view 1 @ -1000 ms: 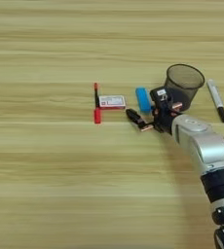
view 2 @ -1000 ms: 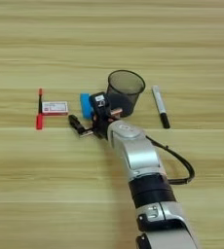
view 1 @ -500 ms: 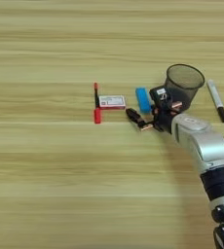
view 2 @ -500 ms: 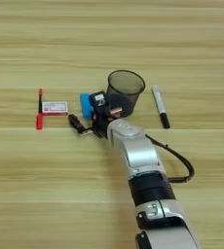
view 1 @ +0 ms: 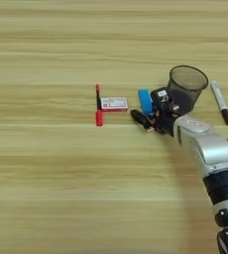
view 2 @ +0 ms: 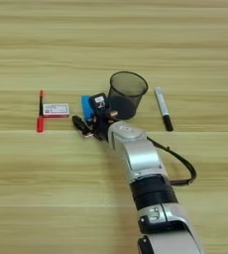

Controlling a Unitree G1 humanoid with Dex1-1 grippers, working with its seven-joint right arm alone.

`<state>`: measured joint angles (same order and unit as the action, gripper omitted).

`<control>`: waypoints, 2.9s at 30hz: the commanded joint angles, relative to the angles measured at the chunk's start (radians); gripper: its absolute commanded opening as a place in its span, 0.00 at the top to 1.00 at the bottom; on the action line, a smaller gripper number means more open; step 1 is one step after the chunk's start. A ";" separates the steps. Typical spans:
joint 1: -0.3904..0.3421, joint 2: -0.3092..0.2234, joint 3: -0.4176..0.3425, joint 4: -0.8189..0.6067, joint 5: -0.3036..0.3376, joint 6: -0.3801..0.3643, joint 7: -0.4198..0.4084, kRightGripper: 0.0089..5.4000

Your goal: Move the objects on the table

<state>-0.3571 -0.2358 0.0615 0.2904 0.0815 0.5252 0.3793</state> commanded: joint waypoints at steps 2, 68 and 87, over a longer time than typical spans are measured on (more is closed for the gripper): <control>-0.014 -0.014 0.000 0.006 -0.013 0.033 -0.009 0.41; 0.052 -0.012 -0.109 -0.392 0.037 0.068 -0.036 0.74; 0.035 -0.093 -0.303 -0.603 0.124 0.154 -0.063 0.74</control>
<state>-0.2494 -0.2860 -0.2077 -0.2659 0.1928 0.7098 0.3338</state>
